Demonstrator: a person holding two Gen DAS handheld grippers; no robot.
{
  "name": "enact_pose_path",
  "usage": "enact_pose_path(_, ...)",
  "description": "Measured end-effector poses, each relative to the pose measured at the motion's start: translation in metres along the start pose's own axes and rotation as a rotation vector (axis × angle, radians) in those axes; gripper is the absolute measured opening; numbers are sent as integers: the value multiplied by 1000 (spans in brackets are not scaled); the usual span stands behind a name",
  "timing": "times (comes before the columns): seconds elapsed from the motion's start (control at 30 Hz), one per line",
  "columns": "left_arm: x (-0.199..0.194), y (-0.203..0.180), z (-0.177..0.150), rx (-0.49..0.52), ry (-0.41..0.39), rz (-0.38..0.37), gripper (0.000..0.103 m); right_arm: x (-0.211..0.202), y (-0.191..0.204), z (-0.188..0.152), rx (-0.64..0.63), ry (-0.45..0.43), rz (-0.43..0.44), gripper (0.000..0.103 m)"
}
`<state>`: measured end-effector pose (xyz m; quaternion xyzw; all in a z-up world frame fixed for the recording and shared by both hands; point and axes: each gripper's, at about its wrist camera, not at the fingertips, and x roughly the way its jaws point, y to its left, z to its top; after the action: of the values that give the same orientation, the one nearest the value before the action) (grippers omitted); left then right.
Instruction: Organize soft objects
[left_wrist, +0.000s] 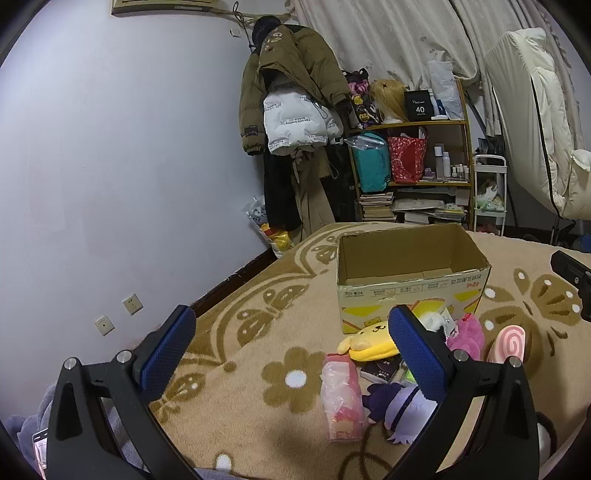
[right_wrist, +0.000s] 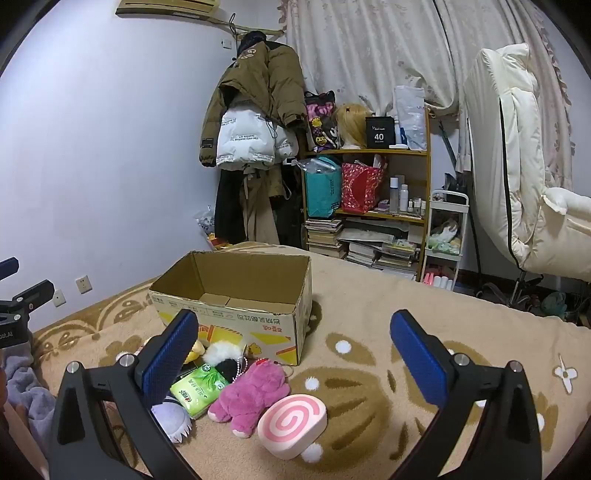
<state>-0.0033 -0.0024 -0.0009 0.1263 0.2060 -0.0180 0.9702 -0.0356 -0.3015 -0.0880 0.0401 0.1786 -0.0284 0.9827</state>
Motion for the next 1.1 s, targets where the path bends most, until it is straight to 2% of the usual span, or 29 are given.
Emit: enact_pose_path(1.1, 5, 1, -6, 3, 7, 1, 103, 2, 2, -2, -1, 3, 1, 103)
